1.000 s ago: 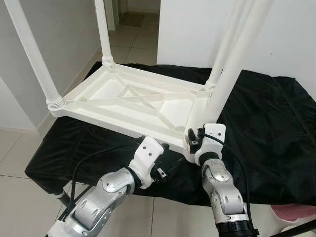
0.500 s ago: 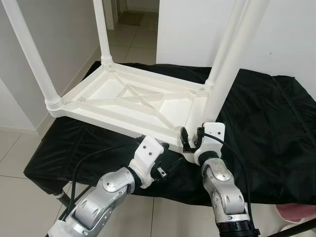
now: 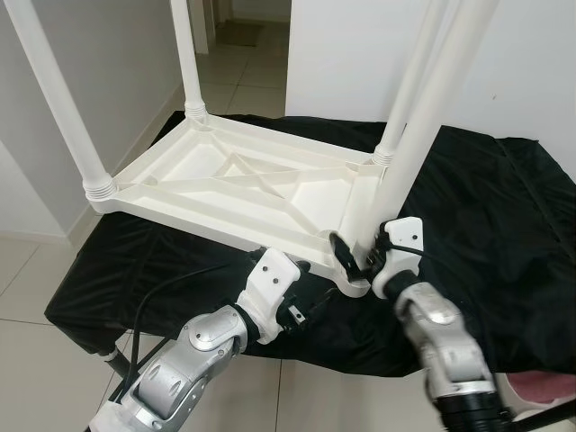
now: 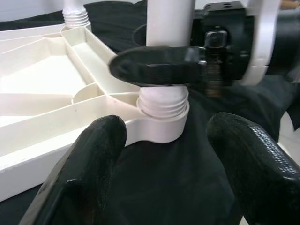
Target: Building children table
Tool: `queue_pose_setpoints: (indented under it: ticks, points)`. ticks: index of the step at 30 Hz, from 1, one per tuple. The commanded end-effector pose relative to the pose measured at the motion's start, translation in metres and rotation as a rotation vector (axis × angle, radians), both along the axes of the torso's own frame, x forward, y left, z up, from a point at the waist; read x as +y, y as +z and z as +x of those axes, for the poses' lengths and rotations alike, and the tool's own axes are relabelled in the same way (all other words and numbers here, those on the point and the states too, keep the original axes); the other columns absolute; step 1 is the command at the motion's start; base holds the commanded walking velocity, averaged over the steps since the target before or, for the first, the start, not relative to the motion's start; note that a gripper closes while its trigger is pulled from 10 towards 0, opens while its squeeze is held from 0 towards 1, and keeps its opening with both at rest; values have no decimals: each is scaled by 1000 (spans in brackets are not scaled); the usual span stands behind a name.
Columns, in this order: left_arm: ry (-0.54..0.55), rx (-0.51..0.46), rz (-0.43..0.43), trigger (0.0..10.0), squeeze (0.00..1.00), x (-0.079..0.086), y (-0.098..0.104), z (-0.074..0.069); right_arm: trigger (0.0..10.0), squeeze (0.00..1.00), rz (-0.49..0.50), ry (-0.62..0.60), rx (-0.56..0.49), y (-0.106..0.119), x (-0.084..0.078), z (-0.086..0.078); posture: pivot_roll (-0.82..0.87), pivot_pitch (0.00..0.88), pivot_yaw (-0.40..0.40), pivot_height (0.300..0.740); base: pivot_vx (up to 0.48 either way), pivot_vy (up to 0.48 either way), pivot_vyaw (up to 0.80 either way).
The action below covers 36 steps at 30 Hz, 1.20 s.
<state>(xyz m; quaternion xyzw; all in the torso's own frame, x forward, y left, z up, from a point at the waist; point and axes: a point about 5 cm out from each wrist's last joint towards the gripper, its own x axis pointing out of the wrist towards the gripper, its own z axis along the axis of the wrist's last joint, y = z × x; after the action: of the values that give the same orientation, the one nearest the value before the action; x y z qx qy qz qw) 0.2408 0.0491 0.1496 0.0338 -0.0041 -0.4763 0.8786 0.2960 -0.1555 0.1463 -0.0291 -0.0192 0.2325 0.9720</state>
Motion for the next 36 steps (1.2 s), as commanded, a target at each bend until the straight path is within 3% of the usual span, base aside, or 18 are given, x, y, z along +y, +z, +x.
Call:
queue_pose_setpoints:
  ticks: [1,6,7,8,9,11,12,23,24,25,30,32,35,36]
  points:
    - [-103,8,13,10000,0,-3,-2,-3,10000,0,-9,53,-15,3,0,2,-32,1,-9,740,0,0,0]
    - [-108,4,15,10000,0,-3,-1,-1,10000,0,-74,141,-23,5,-6,10,-32,0,-8,740,0,0,0]
    - [-107,1,15,10000,0,-3,0,0,8745,0,-87,159,-16,4,-7,12,-30,0,-9,740,0,0,0]
    - [-107,1,15,10000,0,-3,0,0,8745,0,-87,159,-16,4,-7,12,-30,0,-9,740,0,0,0]
    - [-106,-1,16,10000,0,-2,0,1,3843,0,-103,169,-13,3,-9,14,-30,0,-8,740,0,0,0]
    - [-106,-1,16,10000,0,-2,0,1,3843,0,-103,169,-13,3,-9,14,-30,0,-8,740,0,0,0]
    - [-105,-3,17,10000,0,-2,0,1,0,0,-114,183,-9,1,-11,16,-30,0,-8,740,0,0,0]
    - [-114,-5,17,10000,0,-3,0,1,0,0,-129,247,35,-9,-22,17,-32,0,-5,740,0,0,0]
    - [-117,-5,18,10000,0,-3,0,0,8275,0,-117,244,42,-10,-22,16,-33,0,-5,740,0,0,0]
    - [-119,-5,19,10000,0,-3,0,0,10000,0,-103,238,46,-10,-22,16,-33,0,-5,740,0,0,0]
    - [-123,-4,19,10000,0,-3,0,-1,10000,0,-84,209,46,-8,-21,16,-33,0,-5,740,0,0,0]
    - [-126,0,19,10000,0,-3,-1,-2,10000,0,-80,114,54,-9,-19,15,-31,0,-8,740,0,0,0]
    - [-127,1,19,10000,0,-3,-1,-3,10000,0,-77,71,59,-10,-18,14,-32,0,-6,740,0,0,0]
    - [-131,6,19,10000,0,-4,-2,-4,10000,0,-43,-55,61,-11,-13,10,-36,0,-4,740,0,0,0]
